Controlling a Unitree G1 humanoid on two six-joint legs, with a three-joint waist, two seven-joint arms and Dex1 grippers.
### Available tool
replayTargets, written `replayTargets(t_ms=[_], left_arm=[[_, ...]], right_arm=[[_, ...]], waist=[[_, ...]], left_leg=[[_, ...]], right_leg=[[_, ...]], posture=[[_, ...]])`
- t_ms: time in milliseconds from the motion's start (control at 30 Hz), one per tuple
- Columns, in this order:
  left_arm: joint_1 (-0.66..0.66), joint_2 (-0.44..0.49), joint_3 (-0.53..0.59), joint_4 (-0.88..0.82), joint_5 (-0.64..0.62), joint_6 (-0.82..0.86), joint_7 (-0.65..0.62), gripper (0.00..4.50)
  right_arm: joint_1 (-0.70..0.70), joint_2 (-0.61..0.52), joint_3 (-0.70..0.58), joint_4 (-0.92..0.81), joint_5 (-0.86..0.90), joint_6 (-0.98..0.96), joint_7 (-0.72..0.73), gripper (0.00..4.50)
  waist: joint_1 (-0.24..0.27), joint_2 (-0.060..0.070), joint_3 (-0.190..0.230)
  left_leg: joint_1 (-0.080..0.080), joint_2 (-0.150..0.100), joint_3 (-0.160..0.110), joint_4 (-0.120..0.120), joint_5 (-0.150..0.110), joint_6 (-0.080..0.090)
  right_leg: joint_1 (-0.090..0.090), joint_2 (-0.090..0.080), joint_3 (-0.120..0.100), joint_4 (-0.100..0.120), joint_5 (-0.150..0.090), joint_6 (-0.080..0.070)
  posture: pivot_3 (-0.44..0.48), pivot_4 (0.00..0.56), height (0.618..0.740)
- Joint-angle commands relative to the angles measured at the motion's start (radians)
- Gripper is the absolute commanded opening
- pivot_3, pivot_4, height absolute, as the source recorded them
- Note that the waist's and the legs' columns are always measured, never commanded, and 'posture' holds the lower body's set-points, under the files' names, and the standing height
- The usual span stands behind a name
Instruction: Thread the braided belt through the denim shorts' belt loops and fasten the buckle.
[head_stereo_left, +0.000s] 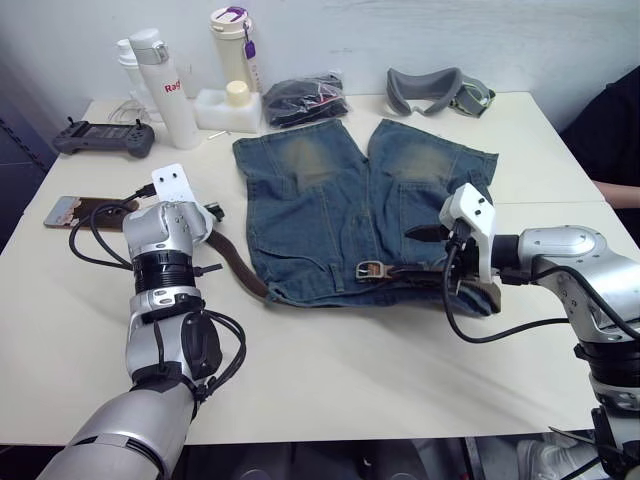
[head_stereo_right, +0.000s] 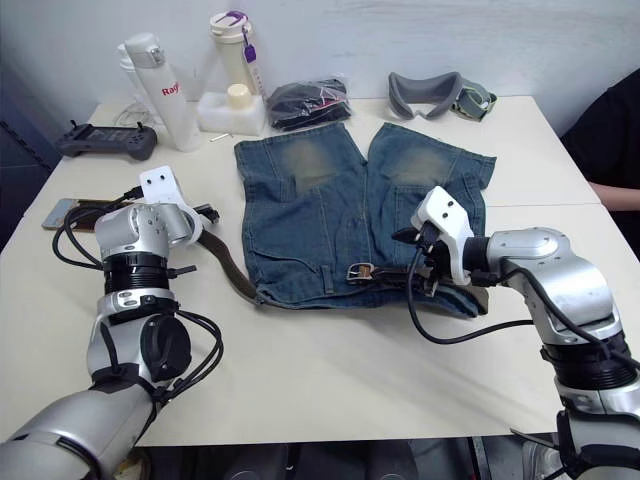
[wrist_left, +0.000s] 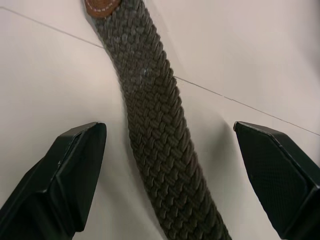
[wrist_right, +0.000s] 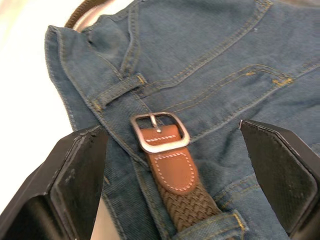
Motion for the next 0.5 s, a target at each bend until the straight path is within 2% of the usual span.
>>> replayTargets(t_ms=[33, 67, 100, 167, 233, 267, 367, 500], left_arm=[[-0.023, 0.02, -0.032, -0.022, 0.026, -0.078, 0.016, 3.23], [-0.019, 0.026, -0.051, -0.031, 0.033, -0.102, -0.001, 2.69], [-0.003, 0.044, -0.108, -0.058, 0.041, -0.147, -0.08, 2.31], [0.025, 0.07, -0.191, -0.1, 0.041, -0.219, -0.215, 1.27], [0.077, 0.1, -0.291, -0.209, 0.012, -0.317, -0.426, 0.31], [0.103, 0.117, -0.33, -0.271, -0.011, -0.345, -0.528, 0.04], [0.163, 0.161, -0.375, -0.427, -0.082, -0.379, -0.733, 0.04], [0.215, 0.231, -0.396, -0.524, -0.094, -0.469, -0.87, 0.04]], right_arm=[[0.004, -0.007, -0.006, -0.007, -0.005, -0.022, -0.007, 4.5], [0.005, -0.006, -0.007, -0.008, -0.004, -0.022, -0.008, 4.5], [0.006, -0.006, -0.009, -0.011, -0.001, -0.022, -0.006, 4.5], [0.008, -0.009, -0.013, -0.017, 0.005, -0.025, 0.0, 4.5], [0.012, -0.027, -0.022, -0.026, 0.012, -0.036, 0.025, 4.5], [0.015, -0.038, -0.027, -0.029, 0.013, -0.044, 0.037, 4.5], [0.014, -0.058, -0.042, -0.03, 0.021, -0.056, 0.056, 4.5], [0.009, -0.07, -0.051, -0.028, 0.024, -0.064, 0.058, 4.5]], waist=[[0.0, 0.0, 0.0], [0.0, -0.001, 0.0], [0.001, -0.001, 0.001], [0.001, -0.001, 0.001], [0.001, -0.001, 0.001], [0.001, -0.001, 0.001], [0.001, -0.001, 0.001], [-0.009, -0.001, 0.001]], left_leg=[[0.0, 0.0, 0.0, 0.0, 0.0, 0.0], [0.0, 0.0, 0.0, 0.0, 0.0, 0.0], [0.0, 0.0, 0.0, 0.0, 0.0, 0.0], [0.0, 0.0, 0.0, 0.0, 0.0, 0.0], [0.0, 0.0, 0.001, 0.0, 0.0, 0.0], [0.0, 0.0, 0.001, 0.0, 0.0, 0.0], [-0.001, 0.0, 0.001, -0.001, 0.0, 0.0], [-0.001, 0.001, 0.002, -0.001, 0.0, 0.001]], right_leg=[[0.0, 0.0, 0.0, 0.0, 0.0, 0.0], [0.0, 0.0, 0.0, 0.0, 0.0, 0.0], [-0.001, 0.0, 0.0, 0.0, 0.0, 0.0], [0.0, 0.0, 0.0, 0.0, 0.0, 0.0], [0.0, 0.0, 0.001, 0.0, 0.0, 0.0], [0.0, 0.0, 0.001, 0.0, 0.0, 0.0], [0.0, 0.0, 0.001, -0.003, 0.0, 0.0], [0.0, 0.001, 0.001, -0.004, 0.001, -0.001]], posture=[[0.0, 0.15, 0.74], [0.0, 0.15, 0.74], [0.0, 0.15, 0.74], [0.0, 0.15, 0.74], [0.0, 0.15, 0.74], [0.0, 0.15, 0.74], [0.0, 0.15, 0.74], [0.0, 0.15, 0.74]])
